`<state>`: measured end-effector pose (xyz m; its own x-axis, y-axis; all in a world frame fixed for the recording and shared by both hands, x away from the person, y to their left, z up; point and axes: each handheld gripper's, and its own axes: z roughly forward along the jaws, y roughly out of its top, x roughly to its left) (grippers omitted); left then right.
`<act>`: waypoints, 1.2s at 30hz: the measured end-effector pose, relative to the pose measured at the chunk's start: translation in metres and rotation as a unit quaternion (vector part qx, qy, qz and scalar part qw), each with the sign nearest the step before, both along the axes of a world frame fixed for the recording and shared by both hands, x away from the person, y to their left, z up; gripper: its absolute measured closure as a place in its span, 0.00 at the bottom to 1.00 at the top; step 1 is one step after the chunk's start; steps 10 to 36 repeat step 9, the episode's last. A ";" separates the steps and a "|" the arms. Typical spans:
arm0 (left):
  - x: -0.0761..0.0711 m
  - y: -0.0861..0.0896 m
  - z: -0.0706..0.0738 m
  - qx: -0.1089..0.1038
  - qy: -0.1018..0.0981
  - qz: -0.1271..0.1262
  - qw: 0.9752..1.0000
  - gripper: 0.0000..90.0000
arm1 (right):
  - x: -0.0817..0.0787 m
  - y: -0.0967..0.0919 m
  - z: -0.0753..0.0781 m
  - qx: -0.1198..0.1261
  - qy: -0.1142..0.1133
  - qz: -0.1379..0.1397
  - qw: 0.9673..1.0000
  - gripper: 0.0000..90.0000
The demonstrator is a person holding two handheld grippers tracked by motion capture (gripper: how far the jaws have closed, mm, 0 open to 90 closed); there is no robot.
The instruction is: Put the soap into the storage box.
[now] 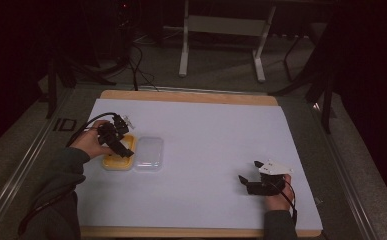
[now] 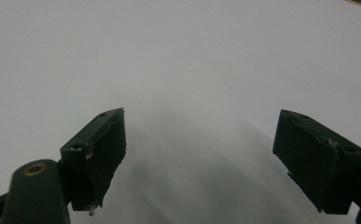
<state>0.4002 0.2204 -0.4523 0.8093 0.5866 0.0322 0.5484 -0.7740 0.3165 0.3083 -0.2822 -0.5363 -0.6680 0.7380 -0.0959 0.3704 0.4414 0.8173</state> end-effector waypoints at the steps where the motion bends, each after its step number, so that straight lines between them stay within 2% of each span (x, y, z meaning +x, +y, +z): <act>1: -0.001 -0.001 0.001 0.001 -0.003 -0.002 1.000 0.27 | 0.000 0.000 0.000 0.000 0.000 0.000 1.000 0.19; 5: -0.008 -0.007 0.004 0.006 -0.013 -0.016 1.000 0.34 | 0.000 0.000 0.000 0.000 0.000 0.000 1.000 0.19; 9: -0.020 -0.016 0.006 -0.007 -0.034 -0.031 0.999 0.36 | 0.000 0.000 0.000 0.000 0.000 0.000 1.000 0.19; 36: -0.020 -0.016 0.006 -0.007 -0.034 -0.031 0.999 0.36 | 0.000 0.000 0.000 0.000 0.000 0.000 1.000 0.19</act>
